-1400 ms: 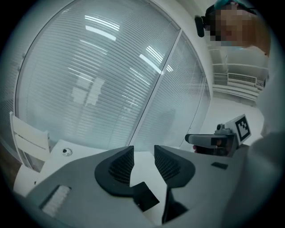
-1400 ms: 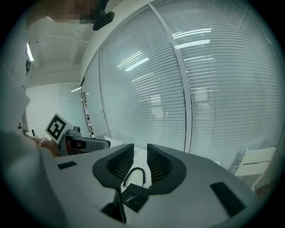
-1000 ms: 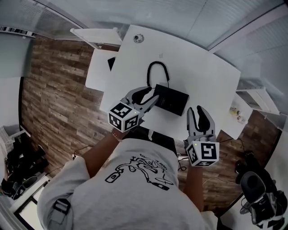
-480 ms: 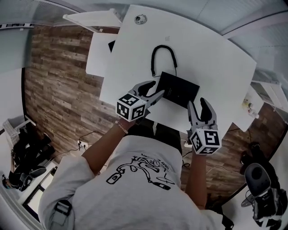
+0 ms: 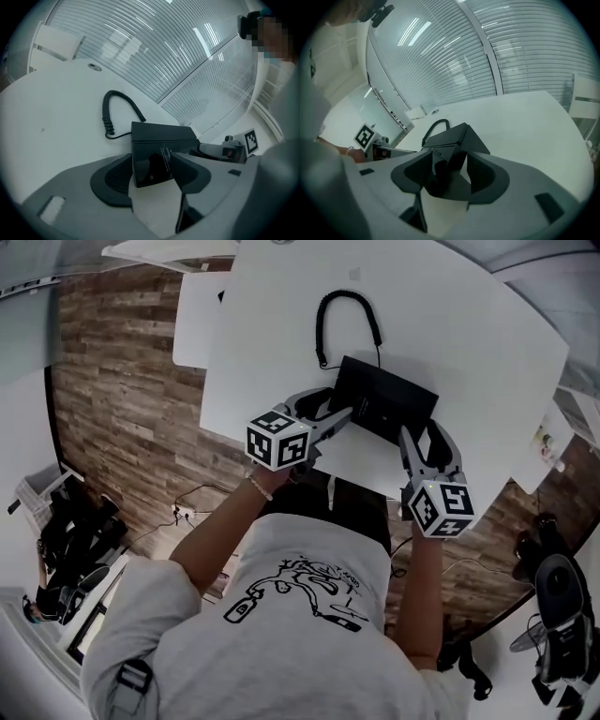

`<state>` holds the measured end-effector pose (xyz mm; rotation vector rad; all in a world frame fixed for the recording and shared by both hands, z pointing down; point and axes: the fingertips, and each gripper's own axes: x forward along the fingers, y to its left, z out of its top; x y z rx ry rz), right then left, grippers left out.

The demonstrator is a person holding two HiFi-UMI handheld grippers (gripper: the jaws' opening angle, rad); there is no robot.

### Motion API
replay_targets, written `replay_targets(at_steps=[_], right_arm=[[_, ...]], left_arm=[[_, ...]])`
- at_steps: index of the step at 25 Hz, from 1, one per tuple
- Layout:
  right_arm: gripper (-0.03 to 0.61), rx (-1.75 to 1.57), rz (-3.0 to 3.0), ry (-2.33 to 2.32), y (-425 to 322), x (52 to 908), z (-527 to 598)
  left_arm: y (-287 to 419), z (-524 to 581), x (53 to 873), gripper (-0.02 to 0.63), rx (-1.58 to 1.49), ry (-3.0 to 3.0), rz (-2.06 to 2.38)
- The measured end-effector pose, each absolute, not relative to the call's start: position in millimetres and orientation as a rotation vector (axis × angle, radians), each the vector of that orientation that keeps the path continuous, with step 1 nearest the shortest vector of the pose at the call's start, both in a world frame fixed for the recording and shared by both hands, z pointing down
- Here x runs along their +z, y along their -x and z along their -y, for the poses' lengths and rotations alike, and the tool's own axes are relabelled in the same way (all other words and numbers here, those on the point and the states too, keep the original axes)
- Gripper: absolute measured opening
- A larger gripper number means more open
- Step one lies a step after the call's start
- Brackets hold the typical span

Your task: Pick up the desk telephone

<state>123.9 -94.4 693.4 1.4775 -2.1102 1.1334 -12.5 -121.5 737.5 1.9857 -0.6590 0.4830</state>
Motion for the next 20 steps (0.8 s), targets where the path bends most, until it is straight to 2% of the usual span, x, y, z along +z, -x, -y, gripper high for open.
replay_targets(at_steps=[11, 20], right_arm=[[0.196, 1.24, 2.1, -1.476, -124.9, 701.2, 93.8], [0.196, 1.205, 2.141, -1.503, -130.0, 652.3, 96.2]], left_arm=[[7.8, 121.8, 746.7, 0.235, 0.556, -1.973, 0.661], [4.3, 125.8, 696.7, 0.227, 0.524, -2.018, 0.678]])
